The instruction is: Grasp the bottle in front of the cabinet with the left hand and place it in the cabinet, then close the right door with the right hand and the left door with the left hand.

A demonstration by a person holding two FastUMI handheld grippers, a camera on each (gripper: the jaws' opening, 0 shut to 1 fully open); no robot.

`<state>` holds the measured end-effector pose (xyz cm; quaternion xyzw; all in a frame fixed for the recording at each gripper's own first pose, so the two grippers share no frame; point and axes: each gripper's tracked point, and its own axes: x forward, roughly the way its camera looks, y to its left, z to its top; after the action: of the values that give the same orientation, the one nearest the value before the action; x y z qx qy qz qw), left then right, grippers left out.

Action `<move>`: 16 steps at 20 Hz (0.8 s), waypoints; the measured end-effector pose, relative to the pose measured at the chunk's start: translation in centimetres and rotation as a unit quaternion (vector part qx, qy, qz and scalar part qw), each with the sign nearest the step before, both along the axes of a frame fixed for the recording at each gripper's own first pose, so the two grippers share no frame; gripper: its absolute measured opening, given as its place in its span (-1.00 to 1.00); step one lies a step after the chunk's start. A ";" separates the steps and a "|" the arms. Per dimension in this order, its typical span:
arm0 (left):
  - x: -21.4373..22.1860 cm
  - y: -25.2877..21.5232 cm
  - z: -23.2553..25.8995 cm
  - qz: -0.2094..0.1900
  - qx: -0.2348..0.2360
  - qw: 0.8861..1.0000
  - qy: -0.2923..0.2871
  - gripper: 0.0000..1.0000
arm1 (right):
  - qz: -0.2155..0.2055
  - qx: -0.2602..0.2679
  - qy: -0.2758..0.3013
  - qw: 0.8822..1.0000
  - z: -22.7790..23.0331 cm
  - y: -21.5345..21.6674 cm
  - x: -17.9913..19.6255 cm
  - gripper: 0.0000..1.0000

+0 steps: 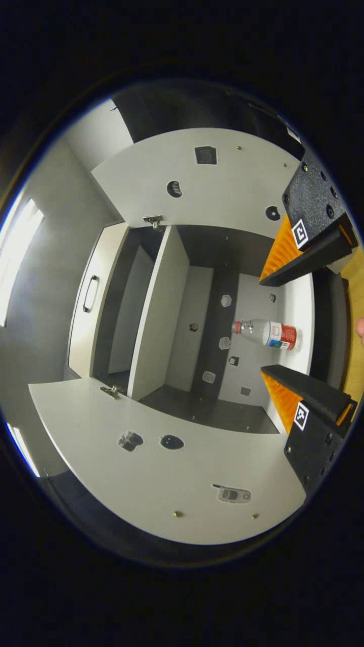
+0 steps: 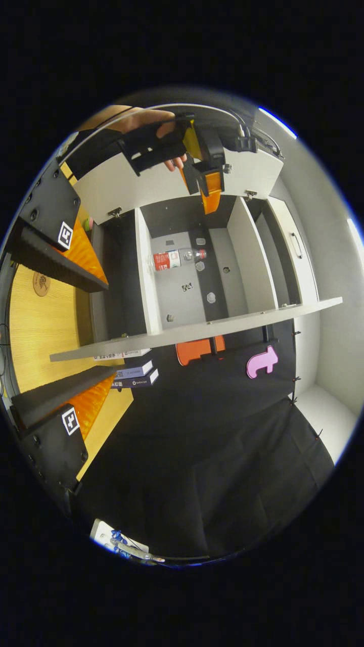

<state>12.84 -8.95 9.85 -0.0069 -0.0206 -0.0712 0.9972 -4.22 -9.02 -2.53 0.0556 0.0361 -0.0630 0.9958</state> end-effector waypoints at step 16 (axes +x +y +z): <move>-12.9 6.0 -13.1 0.072 0.003 0.996 0.060 0.89 | 0.052 0.014 0.024 0.998 -2.1 4.3 1.7 0.94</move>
<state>-0.06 -2.96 -3.28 -0.0067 0.0393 0.0015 0.9992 -2.51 -4.69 -4.65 0.0664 0.0635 -0.0118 0.9957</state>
